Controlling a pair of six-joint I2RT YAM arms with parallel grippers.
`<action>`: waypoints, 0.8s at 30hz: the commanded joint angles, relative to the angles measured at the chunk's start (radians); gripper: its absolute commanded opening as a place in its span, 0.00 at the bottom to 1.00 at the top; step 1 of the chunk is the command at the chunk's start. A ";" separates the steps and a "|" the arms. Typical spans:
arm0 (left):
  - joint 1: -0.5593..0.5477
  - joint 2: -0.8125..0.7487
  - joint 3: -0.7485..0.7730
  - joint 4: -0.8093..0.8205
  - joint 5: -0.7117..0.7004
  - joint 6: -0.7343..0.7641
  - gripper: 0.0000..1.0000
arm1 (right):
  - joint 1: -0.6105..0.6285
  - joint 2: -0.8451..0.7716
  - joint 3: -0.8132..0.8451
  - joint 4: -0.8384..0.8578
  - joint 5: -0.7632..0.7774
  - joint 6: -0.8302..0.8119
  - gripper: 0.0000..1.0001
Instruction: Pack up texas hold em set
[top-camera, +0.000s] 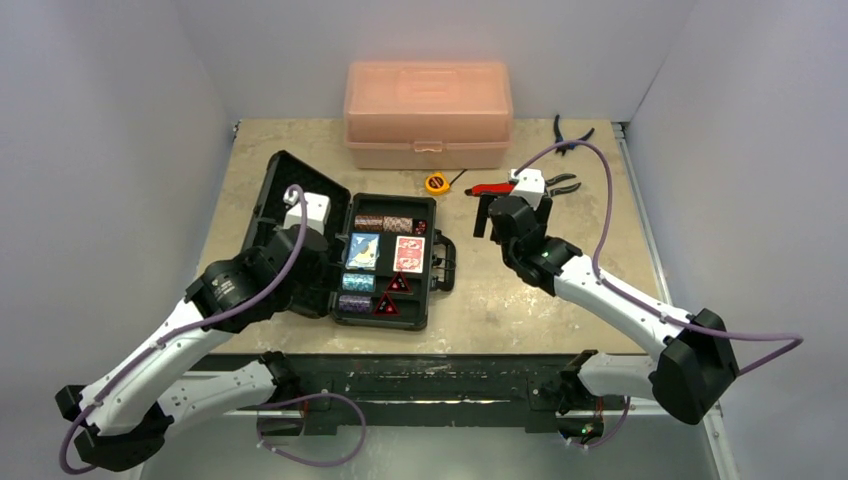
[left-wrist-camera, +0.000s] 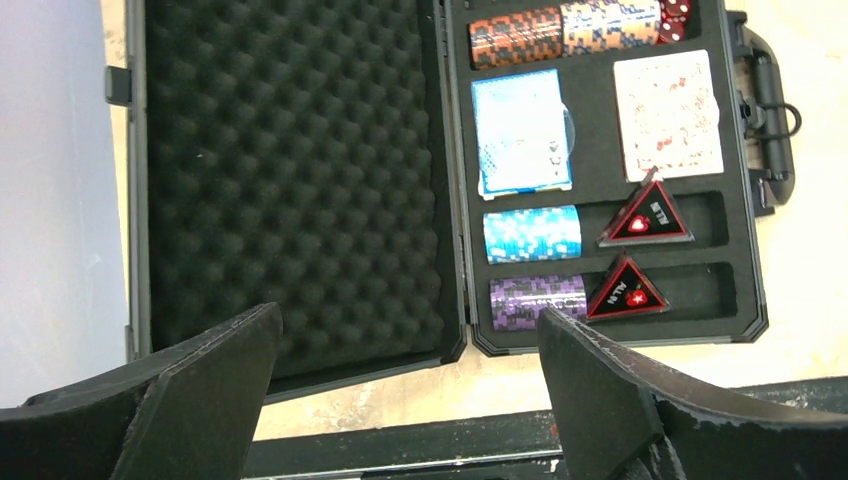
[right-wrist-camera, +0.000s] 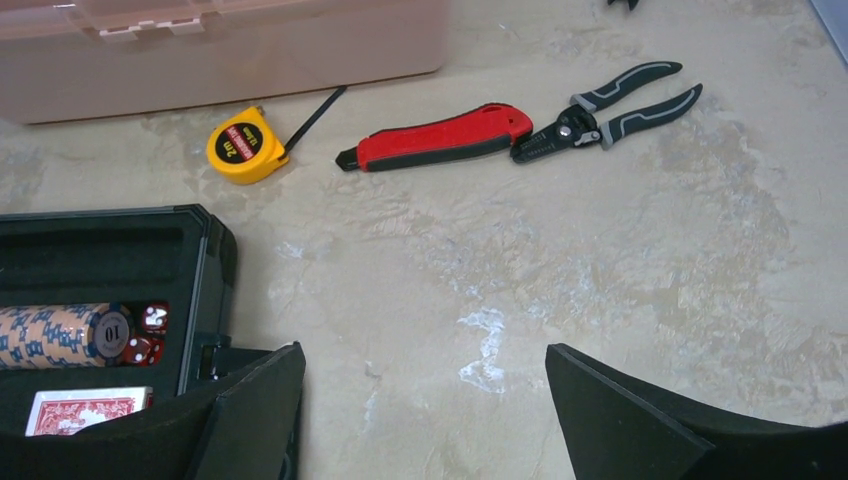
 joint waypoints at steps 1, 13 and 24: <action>0.113 -0.026 0.049 0.057 0.091 0.100 1.00 | -0.011 -0.032 -0.010 0.035 -0.009 -0.007 0.95; 0.528 -0.048 0.088 0.154 0.406 0.201 0.94 | -0.038 -0.036 -0.016 0.043 -0.142 -0.001 0.95; 0.983 0.014 0.122 0.216 0.579 0.109 0.83 | -0.043 -0.026 -0.015 0.035 -0.188 -0.004 0.95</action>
